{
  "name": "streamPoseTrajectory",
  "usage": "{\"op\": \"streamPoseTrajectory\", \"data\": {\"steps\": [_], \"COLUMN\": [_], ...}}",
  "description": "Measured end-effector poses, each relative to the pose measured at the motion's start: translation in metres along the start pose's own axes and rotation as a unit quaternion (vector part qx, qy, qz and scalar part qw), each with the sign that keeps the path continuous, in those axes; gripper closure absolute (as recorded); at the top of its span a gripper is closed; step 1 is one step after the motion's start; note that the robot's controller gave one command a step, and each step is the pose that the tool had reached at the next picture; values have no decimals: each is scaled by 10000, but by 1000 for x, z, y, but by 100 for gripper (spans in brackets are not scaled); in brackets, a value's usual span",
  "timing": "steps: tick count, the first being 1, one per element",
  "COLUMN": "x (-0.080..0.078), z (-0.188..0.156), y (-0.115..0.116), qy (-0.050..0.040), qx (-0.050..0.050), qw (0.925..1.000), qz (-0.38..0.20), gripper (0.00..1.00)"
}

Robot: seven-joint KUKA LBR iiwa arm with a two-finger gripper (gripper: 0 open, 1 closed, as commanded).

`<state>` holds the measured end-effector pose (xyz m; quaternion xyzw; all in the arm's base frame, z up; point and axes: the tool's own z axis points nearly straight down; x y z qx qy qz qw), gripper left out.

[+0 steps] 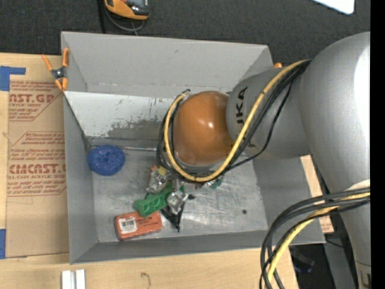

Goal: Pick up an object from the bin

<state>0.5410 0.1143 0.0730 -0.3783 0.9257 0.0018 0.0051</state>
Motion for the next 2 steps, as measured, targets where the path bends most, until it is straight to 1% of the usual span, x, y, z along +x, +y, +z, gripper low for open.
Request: {"op": "streamPoseTrajectory", "data": {"steps": [1,2], "x": [27,35], "z": [-1,-153], "y": [-13,26], "qy": [-33,30], "qx": [6,-6], "qw": [9994,9897], "qz": [-356,-1431], "gripper": [100,100]}}
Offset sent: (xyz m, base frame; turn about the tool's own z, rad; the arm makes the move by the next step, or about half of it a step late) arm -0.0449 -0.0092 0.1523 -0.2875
